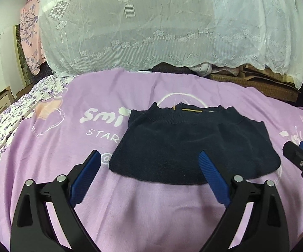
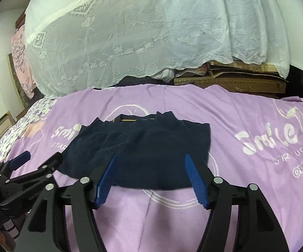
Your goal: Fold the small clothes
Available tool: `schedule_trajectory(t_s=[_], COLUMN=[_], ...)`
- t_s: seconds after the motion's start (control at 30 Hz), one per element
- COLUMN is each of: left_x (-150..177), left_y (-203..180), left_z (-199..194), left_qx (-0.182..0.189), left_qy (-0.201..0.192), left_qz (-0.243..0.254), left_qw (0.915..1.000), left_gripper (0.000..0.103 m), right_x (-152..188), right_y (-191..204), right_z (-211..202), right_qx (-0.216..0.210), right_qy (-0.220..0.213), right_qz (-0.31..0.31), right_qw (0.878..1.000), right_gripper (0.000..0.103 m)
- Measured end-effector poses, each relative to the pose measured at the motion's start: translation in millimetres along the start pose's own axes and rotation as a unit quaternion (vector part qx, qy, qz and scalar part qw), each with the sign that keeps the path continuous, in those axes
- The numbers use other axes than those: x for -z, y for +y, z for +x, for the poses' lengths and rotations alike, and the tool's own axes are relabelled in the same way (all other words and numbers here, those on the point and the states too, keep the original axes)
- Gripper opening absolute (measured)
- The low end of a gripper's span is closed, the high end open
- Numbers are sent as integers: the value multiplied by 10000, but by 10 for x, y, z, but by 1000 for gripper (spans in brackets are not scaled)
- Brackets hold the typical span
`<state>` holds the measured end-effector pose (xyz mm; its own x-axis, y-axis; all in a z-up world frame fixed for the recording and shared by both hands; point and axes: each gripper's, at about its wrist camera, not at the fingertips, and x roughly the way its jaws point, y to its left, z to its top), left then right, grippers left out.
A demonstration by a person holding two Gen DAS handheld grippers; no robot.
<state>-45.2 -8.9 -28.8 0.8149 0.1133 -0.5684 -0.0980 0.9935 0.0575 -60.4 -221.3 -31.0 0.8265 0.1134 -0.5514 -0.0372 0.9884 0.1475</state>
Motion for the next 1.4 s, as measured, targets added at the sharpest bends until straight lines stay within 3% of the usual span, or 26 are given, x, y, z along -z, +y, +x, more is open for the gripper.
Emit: schedule_trajectory(t_s=[0.1,0.2,0.7,1.03,1.4], left_x=[-18,-34,-183,-569,-411], left_y=[-3,-2,44,-239,-292], left_z=[-56,-101,16,201,665], left_qx=[-52,-160,-119,-240,-179], left_qy=[-65,-167,6,-132,312], left_qz=[12,60,64,248,63], left_qw=[10000,9997,9999,9993,9993], left_gripper=[94,98,98,98,98], right_x=[-37,-91,-414,-628,-516], right_y=[-12,15,423,215,-70], right_z=[-19,-11,130,254,617], right_qx=[16,-11,-247,-141,153], right_qy=[14,58,-76,-255,143], right_qz=[87,141,-155,151,444], right_qw=[10000,9999,9995,9995,9988], right_gripper=[70,82,88,91,92])
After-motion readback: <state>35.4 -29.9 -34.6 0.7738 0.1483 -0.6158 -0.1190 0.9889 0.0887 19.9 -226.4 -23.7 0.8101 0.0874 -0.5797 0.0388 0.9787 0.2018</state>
